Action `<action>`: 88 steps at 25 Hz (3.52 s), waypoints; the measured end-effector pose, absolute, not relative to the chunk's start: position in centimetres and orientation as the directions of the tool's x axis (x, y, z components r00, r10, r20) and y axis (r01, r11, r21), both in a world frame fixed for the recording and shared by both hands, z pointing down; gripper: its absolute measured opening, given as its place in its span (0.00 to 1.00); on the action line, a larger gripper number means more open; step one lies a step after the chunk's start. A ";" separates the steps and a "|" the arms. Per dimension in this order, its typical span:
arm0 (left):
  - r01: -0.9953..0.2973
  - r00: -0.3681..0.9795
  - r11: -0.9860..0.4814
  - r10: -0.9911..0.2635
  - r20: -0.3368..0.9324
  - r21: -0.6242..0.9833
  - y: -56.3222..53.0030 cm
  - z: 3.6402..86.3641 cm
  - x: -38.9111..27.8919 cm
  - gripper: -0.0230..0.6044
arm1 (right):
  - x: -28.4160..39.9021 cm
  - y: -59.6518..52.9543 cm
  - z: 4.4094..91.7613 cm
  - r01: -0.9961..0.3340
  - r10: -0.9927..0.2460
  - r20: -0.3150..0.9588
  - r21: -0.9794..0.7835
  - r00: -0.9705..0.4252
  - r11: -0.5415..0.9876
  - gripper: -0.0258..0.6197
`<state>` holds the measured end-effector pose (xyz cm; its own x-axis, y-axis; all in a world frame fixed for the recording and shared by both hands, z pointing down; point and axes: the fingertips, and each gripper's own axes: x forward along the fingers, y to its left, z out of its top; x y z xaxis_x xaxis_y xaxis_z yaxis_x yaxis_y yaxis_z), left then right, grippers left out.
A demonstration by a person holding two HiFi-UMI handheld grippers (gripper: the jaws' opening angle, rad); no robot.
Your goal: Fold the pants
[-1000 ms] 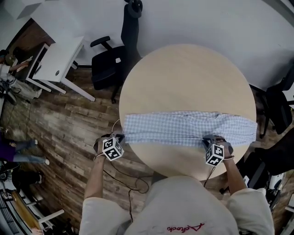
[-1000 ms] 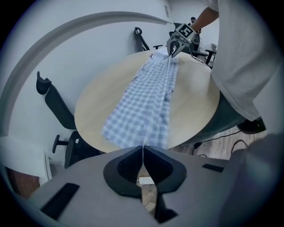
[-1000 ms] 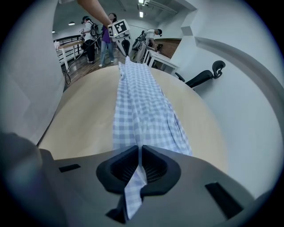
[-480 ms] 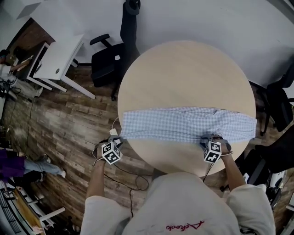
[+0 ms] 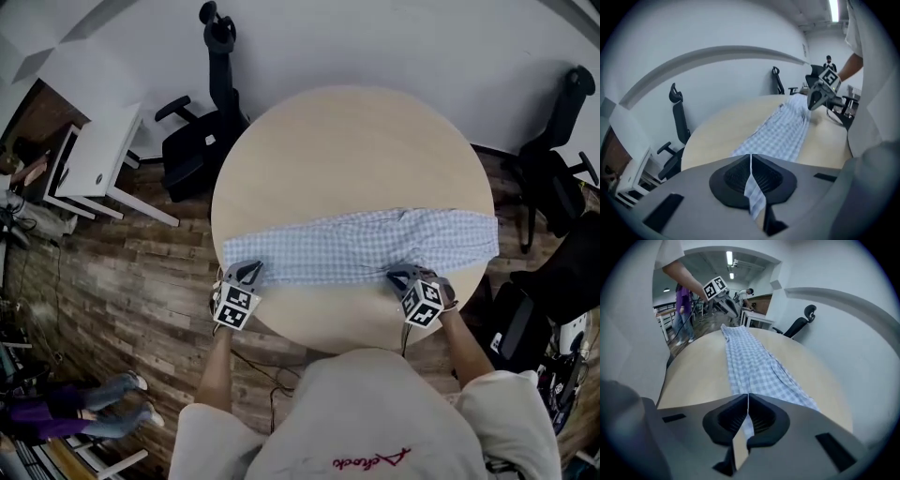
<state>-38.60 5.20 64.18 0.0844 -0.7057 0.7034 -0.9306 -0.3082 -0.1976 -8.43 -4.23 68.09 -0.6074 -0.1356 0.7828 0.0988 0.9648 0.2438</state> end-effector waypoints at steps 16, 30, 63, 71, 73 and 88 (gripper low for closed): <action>-0.906 0.400 -0.315 -0.854 0.333 0.282 -3.9 60.6 -18.6 0.10 | 1.4 -8.2 62.4 -0.752 -0.598 0.501 -0.185 -0.626 0.632 0.09; -0.822 0.552 -0.461 -0.791 0.265 0.335 -2.6 60.9 -14.1 0.10 | 8.7 -6.3 59.2 -0.903 -0.771 0.475 -0.152 -0.424 0.403 0.09; -0.882 0.440 -0.462 -0.729 0.523 0.098 -15.2 62.3 7.6 0.10 | 28.2 -26.0 70.7 -0.772 -0.649 0.431 -0.459 -0.627 0.440 0.42; -0.893 0.411 -0.441 -0.718 0.561 0.091 -17.7 63.5 8.1 0.10 | 27.7 -27.6 74.6 -0.710 -0.592 0.425 -0.571 -0.685 0.412 0.42; -0.891 0.410 -0.445 -0.709 0.574 0.086 -18.0 63.8 8.4 0.10 | 27.5 -27.8 75.1 -0.682 -0.580 0.406 -0.610 -0.706 0.404 0.42; -0.862 0.452 -0.500 -0.681 0.576 0.085 -19.7 64.2 10.3 0.10 | 27.1 -27.4 72.9 -0.667 -0.564 0.377 -0.550 -0.735 0.503 0.19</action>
